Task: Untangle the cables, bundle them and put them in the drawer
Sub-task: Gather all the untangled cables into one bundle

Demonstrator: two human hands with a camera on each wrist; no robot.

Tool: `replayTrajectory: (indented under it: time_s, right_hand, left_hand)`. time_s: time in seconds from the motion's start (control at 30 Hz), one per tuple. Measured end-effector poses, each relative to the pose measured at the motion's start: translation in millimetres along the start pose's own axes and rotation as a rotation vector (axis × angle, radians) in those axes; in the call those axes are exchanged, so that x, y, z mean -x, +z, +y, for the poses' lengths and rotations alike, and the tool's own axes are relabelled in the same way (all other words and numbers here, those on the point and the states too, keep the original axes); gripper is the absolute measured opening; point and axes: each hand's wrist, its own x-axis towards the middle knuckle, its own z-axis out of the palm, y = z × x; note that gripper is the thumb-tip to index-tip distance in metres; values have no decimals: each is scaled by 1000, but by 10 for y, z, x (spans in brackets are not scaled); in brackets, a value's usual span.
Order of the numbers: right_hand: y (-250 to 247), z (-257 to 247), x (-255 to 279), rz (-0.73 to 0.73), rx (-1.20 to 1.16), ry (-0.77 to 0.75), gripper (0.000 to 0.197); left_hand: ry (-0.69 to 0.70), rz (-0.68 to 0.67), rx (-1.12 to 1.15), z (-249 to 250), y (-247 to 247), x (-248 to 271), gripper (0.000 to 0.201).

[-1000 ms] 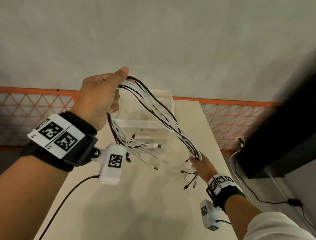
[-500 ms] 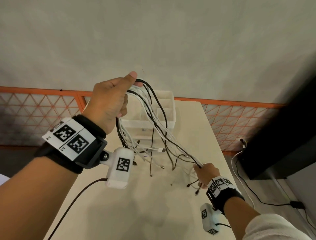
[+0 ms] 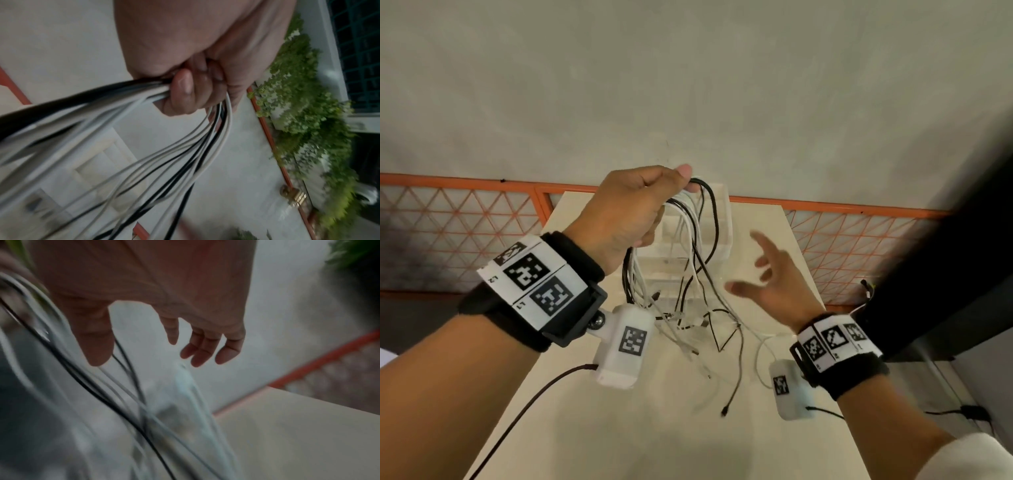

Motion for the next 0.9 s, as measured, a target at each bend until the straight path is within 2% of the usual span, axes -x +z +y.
replayTrajectory:
  time_s: [0.07,0.13,0.17,0.27,0.3,0.37,0.47,0.57,0.67,0.73,0.8,0.9]
  right_hand:
    - [-123,-517,21,40,-31,-159,89]
    - [-129,-823,16,78,32,-229,48]
    - [-111,-891,11,90,64,-223,33]
    - [-63,-873,16,13,-22,-100,12]
    - [-82,-860,33,-43,-110,-82,11]
    - [-142,-897,76,-157,-272,-119,23]
    - [-158,-1044,130,-253,-269,-250,43]
    - [-91,-1024,114,-194,-181,-243,30]
    - [-36,-886,91,-169,-108,-169,5]
    - [24,-716,28,-205,-22,-71,14]
    - [84,-474,-32,-251,44,45,13]
    - [139,-62,-84,-227,80,212,17]
  left_hand:
    - [32,-92,-128,36,97,54,30]
    - [88,-150,-241,66,188,107,30]
    - [103,-150,-264,69,209,121,30]
    - [122,-112,-278,21,156,122,30]
    - [124,-106,-293,6,131,123,29]
    - [136,-101,-320,-20,107,136,28]
    - [144,-101,-313,-92,117,113,26]
    - [133,-99,-367,-157,144,87,32]
    - [131,-113,-376,-121,175,123,32]
    - [124,-90,-363,-81,175,113,29]
    - [125,-65,-332,-26,127,79,31]
    - [100,-34,-340,18,-26,18,34]
